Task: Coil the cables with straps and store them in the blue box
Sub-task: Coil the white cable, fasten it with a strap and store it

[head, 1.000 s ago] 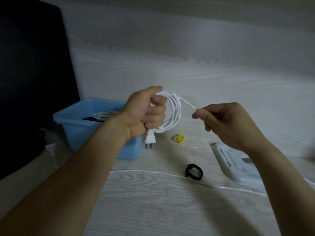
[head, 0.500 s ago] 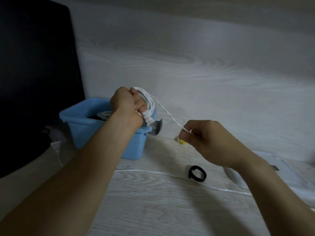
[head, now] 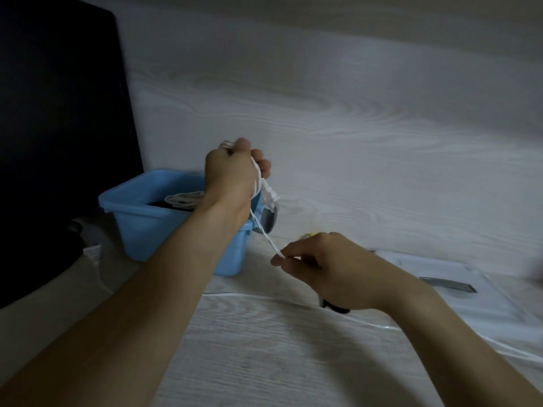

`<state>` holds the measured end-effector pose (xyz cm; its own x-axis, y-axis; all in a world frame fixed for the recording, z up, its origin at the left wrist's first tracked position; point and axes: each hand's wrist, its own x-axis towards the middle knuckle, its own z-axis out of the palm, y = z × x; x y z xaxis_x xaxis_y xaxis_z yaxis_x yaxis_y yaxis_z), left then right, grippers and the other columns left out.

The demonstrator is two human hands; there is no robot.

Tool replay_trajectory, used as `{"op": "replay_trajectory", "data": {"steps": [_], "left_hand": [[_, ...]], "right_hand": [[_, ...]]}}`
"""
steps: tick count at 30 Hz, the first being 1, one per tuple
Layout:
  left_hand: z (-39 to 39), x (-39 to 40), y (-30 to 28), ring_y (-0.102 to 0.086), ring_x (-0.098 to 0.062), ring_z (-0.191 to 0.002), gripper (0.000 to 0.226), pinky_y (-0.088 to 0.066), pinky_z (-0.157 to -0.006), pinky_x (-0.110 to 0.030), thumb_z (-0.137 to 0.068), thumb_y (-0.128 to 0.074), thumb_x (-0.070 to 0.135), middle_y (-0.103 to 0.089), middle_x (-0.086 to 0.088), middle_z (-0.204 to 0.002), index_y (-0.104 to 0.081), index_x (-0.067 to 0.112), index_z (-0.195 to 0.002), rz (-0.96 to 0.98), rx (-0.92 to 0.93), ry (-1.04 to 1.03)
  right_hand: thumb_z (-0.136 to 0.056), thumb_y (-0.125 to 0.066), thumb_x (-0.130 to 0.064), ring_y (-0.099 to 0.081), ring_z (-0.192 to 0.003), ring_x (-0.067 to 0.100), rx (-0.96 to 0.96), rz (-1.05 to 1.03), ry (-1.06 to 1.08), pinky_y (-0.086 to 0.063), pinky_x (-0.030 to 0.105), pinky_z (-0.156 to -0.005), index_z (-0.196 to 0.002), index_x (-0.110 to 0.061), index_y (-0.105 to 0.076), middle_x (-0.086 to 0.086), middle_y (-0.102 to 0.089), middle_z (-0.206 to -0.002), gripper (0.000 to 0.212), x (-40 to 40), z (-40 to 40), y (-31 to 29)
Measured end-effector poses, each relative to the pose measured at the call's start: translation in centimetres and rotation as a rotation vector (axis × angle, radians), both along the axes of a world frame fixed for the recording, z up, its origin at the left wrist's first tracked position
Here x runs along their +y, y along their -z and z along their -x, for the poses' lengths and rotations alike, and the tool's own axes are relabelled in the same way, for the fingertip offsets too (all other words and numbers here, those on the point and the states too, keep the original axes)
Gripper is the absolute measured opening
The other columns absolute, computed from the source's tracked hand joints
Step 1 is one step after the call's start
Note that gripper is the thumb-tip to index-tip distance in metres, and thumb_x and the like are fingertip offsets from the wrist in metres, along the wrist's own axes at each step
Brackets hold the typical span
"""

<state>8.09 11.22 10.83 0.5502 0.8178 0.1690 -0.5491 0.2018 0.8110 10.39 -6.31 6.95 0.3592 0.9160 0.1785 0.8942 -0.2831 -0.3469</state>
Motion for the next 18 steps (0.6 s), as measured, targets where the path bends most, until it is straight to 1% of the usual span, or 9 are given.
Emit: {"op": "replay_trajectory", "data": {"steps": [2, 3, 7, 8, 10, 12, 14, 16, 18], "left_hand": [[0.2, -0.5, 0.5, -0.059, -0.007, -0.044, 0.025, -0.054, -0.052, -0.023, -0.103, -0.046, 0.012, -0.060, 0.000, -0.063, -0.055, 0.009, -0.079, -0.277, 0.131, 0.003], [0.4, -0.8, 0.7, -0.061, -0.007, -0.047, 0.023, -0.056, -0.056, -0.025, -0.103, -0.047, 0.012, -0.064, 0.001, -0.064, -0.057, 0.010, -0.082, -0.394, 0.162, 0.037], [1.2, -1.4, 1.3, -0.063, -0.013, -0.056, 0.016, -0.055, -0.059, -0.025, -0.102, -0.047, 0.010, -0.069, -0.003, -0.073, -0.058, 0.004, -0.091, -0.784, 0.317, 0.252], [1.4, -1.5, 1.4, -0.064, -0.015, -0.059, 0.017, -0.054, -0.059, -0.025, -0.102, -0.047, 0.010, -0.069, -0.003, -0.075, -0.058, 0.000, -0.095, -0.876, 0.374, 0.287], [1.7, -1.8, 1.6, -0.065, -0.015, -0.061, 0.021, -0.055, -0.062, -0.027, -0.102, -0.048, 0.012, -0.069, -0.001, -0.072, -0.059, -0.005, -0.101, -1.018, 0.453, 0.337], [2.1, -2.3, 1.6, -0.065, -0.014, -0.058, 0.022, -0.054, -0.059, -0.027, -0.102, -0.045, 0.012, -0.068, -0.002, -0.069, -0.060, -0.003, -0.097, -1.085, 0.505, 0.448], [2.3, -2.7, 1.6, -0.063, -0.016, -0.058, 0.027, -0.051, -0.055, -0.026, -0.104, -0.040, 0.016, -0.069, -0.003, -0.069, -0.060, 0.003, -0.090, -1.110, 0.573, 0.575], [2.5, -2.9, 1.6, -0.057, -0.019, -0.053, 0.037, -0.045, -0.050, -0.024, -0.106, -0.034, 0.022, -0.064, -0.002, -0.061, -0.062, 0.004, -0.090, -1.027, 0.615, 0.673], [2.6, -2.8, 1.5, -0.039, -0.016, -0.043, 0.047, -0.034, -0.044, -0.024, -0.107, -0.028, 0.028, -0.047, -0.003, -0.049, -0.060, -0.002, -0.092, -0.845, 0.570, 0.790]], "right_hand": [[-0.101, -0.050, -0.034, -0.056, -0.055, 0.004, 0.039, -0.039, 0.001, -0.039, 0.015, -0.056, -0.108, -0.020, -0.074, -0.015, -0.059, -0.056, 0.029, -0.3, 0.1, -0.7], [-0.101, -0.051, -0.034, -0.054, -0.052, 0.004, 0.047, -0.063, 0.001, -0.038, 0.014, -0.056, -0.106, -0.019, -0.074, -0.015, -0.056, -0.051, 0.028, -0.4, 0.1, -1.1], [-0.099, -0.056, -0.034, -0.046, -0.048, 0.014, 0.012, -0.166, 0.005, -0.036, 0.020, -0.051, -0.083, -0.009, -0.071, 0.006, -0.058, -0.055, 0.033, -1.3, -0.2, -2.3], [-0.098, -0.057, -0.034, -0.045, -0.049, 0.017, -0.020, -0.204, 0.018, -0.035, 0.022, -0.050, -0.080, -0.010, -0.071, 0.007, -0.057, -0.057, 0.033, -1.6, -0.4, -2.6], [-0.097, -0.061, -0.031, -0.045, -0.047, 0.012, -0.069, -0.285, 0.037, -0.033, 0.018, -0.049, -0.081, -0.022, -0.075, -0.004, -0.056, -0.055, 0.023, -2.1, -0.8, -3.1], [-0.095, -0.064, -0.027, -0.050, -0.048, 0.008, -0.122, -0.335, 0.050, -0.034, 0.013, -0.050, -0.084, -0.028, -0.076, -0.017, -0.057, -0.052, 0.017, -2.4, -1.1, -3.4], [-0.094, -0.067, -0.026, -0.056, -0.051, 0.008, -0.196, -0.391, 0.075, -0.036, 0.011, -0.052, -0.083, -0.028, -0.077, -0.018, -0.062, -0.056, 0.015, -2.6, -1.4, -3.4], [-0.092, -0.068, -0.031, -0.057, -0.051, 0.008, -0.228, -0.467, 0.103, -0.037, 0.010, -0.053, -0.081, -0.027, -0.076, -0.016, -0.063, -0.056, 0.014, -2.8, -1.6, -3.5], [-0.089, -0.067, -0.041, -0.053, -0.048, 0.011, -0.193, -0.514, 0.142, -0.034, 0.013, -0.049, -0.079, -0.025, -0.076, -0.012, -0.060, -0.051, 0.020, -2.9, -1.9, -3.6]]}}
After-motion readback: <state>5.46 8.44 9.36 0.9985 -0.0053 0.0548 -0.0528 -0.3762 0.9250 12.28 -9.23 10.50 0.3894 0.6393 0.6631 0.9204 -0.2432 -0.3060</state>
